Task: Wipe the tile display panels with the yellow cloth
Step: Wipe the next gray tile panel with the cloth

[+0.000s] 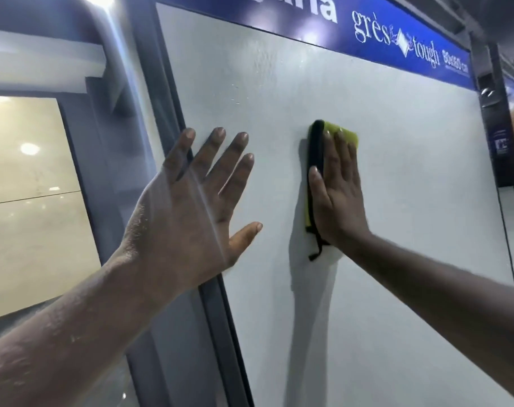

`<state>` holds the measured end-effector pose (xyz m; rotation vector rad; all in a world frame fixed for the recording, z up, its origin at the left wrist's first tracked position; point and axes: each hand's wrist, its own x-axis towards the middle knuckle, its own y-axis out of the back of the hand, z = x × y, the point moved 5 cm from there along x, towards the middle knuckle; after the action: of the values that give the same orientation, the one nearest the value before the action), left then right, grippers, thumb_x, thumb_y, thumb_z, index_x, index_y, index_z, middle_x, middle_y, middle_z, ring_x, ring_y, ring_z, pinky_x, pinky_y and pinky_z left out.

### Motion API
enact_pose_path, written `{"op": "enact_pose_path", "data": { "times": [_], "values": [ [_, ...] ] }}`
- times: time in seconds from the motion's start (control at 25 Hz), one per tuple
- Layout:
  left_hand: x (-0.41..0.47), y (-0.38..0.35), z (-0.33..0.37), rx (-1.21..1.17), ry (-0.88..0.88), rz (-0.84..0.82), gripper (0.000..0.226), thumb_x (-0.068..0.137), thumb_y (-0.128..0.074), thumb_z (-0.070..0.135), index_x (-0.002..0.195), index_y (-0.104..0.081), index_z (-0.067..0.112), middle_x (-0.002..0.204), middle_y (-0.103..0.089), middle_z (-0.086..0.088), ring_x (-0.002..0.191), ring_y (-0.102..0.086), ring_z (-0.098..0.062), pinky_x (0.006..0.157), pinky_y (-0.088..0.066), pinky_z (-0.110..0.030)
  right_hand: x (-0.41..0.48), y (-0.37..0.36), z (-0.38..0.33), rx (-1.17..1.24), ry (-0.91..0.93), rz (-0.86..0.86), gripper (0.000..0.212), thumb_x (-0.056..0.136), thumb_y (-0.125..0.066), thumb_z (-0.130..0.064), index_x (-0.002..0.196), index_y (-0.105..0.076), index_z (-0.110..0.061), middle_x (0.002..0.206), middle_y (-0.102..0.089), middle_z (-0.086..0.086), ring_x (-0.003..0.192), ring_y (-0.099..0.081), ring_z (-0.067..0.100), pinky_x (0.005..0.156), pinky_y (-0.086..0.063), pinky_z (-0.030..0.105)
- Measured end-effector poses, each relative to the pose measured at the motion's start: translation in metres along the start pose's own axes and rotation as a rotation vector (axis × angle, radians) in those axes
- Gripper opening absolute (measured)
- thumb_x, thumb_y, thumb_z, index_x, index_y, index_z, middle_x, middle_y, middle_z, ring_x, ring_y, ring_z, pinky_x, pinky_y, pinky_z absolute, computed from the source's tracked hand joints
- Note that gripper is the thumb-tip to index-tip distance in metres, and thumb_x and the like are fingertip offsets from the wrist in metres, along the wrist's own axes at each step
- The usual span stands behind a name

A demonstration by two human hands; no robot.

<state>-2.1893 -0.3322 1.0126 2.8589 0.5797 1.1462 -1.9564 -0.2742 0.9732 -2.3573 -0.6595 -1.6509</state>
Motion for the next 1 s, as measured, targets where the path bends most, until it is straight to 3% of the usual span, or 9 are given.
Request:
{"op": "enact_pose_path", "data": {
  "times": [0.2, 0.36, 0.44, 0.56, 0.64, 0.72, 0.8, 0.92, 1.0],
  "values": [
    [0.027, 0.003, 0.015, -0.034, 0.008, -0.062, 0.095, 0.093, 0.019, 0.072, 0.165, 0.032, 0.011, 0.172, 0.038, -0.011, 0.164, 0.027, -0.033, 0.132, 0.009, -0.06, -0.028, -0.003, 0.013, -0.034, 0.296, -0.099, 0.064, 0.113, -0.034, -0.039, 0.171, -0.008, -0.027, 0.179, 0.004, -0.009, 0.164, 0.008, 0.015, 0.132, -0.01, 0.052],
    [0.031, 0.001, 0.02, -0.047, -0.02, -0.064, 0.097, 0.089, 0.022, 0.075, 0.159, 0.042, 0.011, 0.169, 0.045, -0.011, 0.16, 0.035, -0.031, 0.132, 0.011, -0.059, 0.034, 0.01, 0.055, 0.028, -0.09, -0.021, 0.069, 0.108, -0.027, -0.051, 0.171, -0.003, -0.033, 0.178, 0.007, -0.012, 0.162, 0.013, 0.007, 0.133, -0.007, 0.047],
    [0.037, 0.001, 0.025, -0.064, -0.044, -0.056, 0.098, 0.088, 0.023, 0.077, 0.158, 0.043, 0.011, 0.168, 0.047, -0.01, 0.159, 0.037, -0.029, 0.131, 0.013, -0.058, 0.054, 0.008, 0.037, 0.035, -0.033, -0.051, 0.07, 0.109, -0.027, -0.052, 0.17, 0.0, -0.033, 0.177, 0.01, -0.014, 0.162, 0.015, 0.007, 0.133, -0.003, 0.045],
    [0.047, -0.001, 0.038, -0.091, -0.075, -0.067, 0.098, 0.088, 0.024, 0.076, 0.156, 0.045, 0.01, 0.166, 0.05, -0.009, 0.157, 0.041, -0.028, 0.131, 0.016, -0.059, 0.005, 0.004, 0.032, -0.011, 0.235, -0.152, 0.067, 0.113, -0.032, -0.046, 0.17, 0.001, -0.032, 0.176, 0.015, -0.015, 0.162, 0.017, 0.01, 0.132, -0.002, 0.051],
    [0.05, -0.003, 0.046, -0.103, -0.074, -0.078, 0.097, 0.088, 0.024, 0.076, 0.154, 0.048, 0.009, 0.165, 0.051, -0.009, 0.157, 0.042, -0.028, 0.13, 0.016, -0.059, -0.014, 0.008, 0.07, -0.032, 0.197, -0.168, 0.067, 0.113, -0.033, -0.046, 0.17, 0.0, -0.035, 0.176, 0.014, -0.018, 0.162, 0.017, 0.008, 0.133, -0.005, 0.053],
    [0.055, -0.005, 0.049, -0.102, -0.074, -0.059, 0.097, 0.087, 0.023, 0.077, 0.153, 0.049, 0.01, 0.164, 0.052, -0.008, 0.157, 0.041, -0.027, 0.131, 0.015, -0.06, 0.02, 0.012, 0.09, 0.01, 0.023, -0.097, 0.068, 0.11, -0.028, -0.053, 0.169, 0.001, -0.038, 0.176, 0.013, -0.019, 0.161, 0.017, 0.004, 0.133, -0.007, 0.051],
    [0.068, -0.005, 0.058, -0.129, -0.08, -0.041, 0.101, 0.089, 0.018, 0.08, 0.161, 0.039, 0.011, 0.17, 0.043, -0.006, 0.161, 0.034, -0.025, 0.132, 0.012, -0.059, 0.057, 0.015, 0.078, 0.039, -0.024, -0.08, 0.069, 0.109, -0.026, -0.055, 0.169, 0.002, -0.039, 0.176, 0.014, -0.019, 0.16, 0.018, 0.003, 0.133, -0.005, 0.049],
    [0.087, -0.006, 0.067, -0.144, -0.052, 0.004, 0.102, 0.1, -0.009, 0.079, 0.173, -0.002, 0.007, 0.182, 0.003, -0.01, 0.169, 0.002, -0.027, 0.134, -0.005, -0.061, 0.045, 0.013, 0.065, 0.018, 0.215, -0.118, 0.065, 0.114, -0.032, -0.045, 0.17, -0.001, -0.036, 0.176, 0.013, -0.017, 0.162, 0.016, 0.008, 0.132, -0.002, 0.047],
    [0.092, -0.011, 0.074, -0.163, -0.051, 0.058, 0.102, 0.101, -0.023, 0.076, 0.172, -0.013, 0.003, 0.181, -0.007, -0.014, 0.168, -0.008, -0.029, 0.133, -0.012, -0.062, 0.016, 0.016, 0.097, -0.061, 0.373, -0.156, 0.064, 0.114, -0.033, -0.044, 0.171, -0.005, -0.033, 0.178, 0.009, -0.014, 0.164, 0.012, 0.013, 0.133, -0.004, 0.048]
  ]
}}
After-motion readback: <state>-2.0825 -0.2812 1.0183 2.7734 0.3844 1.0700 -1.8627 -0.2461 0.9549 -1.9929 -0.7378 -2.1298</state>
